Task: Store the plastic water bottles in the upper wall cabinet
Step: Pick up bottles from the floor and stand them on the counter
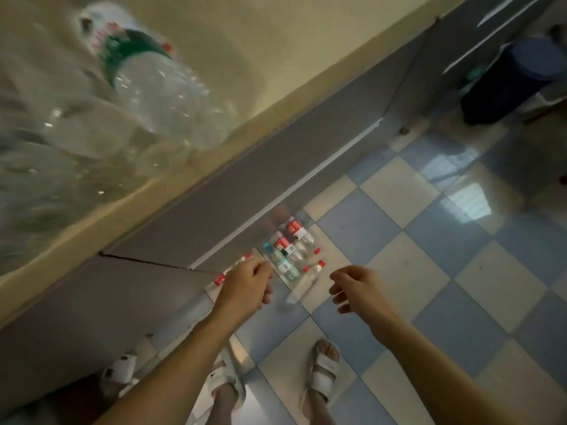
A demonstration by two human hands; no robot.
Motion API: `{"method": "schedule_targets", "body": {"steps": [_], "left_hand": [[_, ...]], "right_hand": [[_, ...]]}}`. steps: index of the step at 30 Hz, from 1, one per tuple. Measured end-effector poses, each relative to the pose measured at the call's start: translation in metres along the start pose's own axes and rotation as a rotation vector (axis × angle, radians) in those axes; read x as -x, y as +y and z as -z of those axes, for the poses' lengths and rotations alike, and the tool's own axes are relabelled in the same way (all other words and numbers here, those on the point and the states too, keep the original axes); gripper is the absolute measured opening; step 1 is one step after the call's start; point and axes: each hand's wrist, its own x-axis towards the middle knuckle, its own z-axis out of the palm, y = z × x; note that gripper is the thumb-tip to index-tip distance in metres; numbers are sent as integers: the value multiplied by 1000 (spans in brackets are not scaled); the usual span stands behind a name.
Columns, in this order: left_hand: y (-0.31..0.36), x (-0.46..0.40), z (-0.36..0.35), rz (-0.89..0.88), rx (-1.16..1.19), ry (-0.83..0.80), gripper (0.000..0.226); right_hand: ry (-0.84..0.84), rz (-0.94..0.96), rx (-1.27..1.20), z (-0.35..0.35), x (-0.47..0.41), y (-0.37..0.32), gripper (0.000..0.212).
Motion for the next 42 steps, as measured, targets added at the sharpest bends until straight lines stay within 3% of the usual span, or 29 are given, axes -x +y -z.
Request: {"method": "schedule_targets", "body": {"steps": [5,10,18,22,24,31,36,39,42], "left_hand": [[-83,-99,-62,158,-89,-15,19],[-154,-215,-120,188,-126,-7,14],[-268,-360,-200,186,-171,22,45],[-315,-415,-214,219,-103,170,81],[-327,-442,-214,231,-13,234,86],[-332,-490,-215,387,250,233,70],[-326,-475,-208,357,247,197,65],[-318,-446,-205,195,111,190,83],[-309,-419,-204,-11,-17,141,82]], "right_hand": [[34,-199,-57,-12,-101,100,18],[49,-291,-63,-38,-208,193,18],[48,-321,-11,-84,-373,310,24],[138,-280,-1,-111,-432,345,59],[168,-250,-64,-122,-453,355,70],[176,-182,-189,-131,-481,365,24],[276,-232,-229,-123,-454,368,50],[311,-119,-200,-119,-430,363,56],[327,18,-64,-113,-412,355,61]]}}
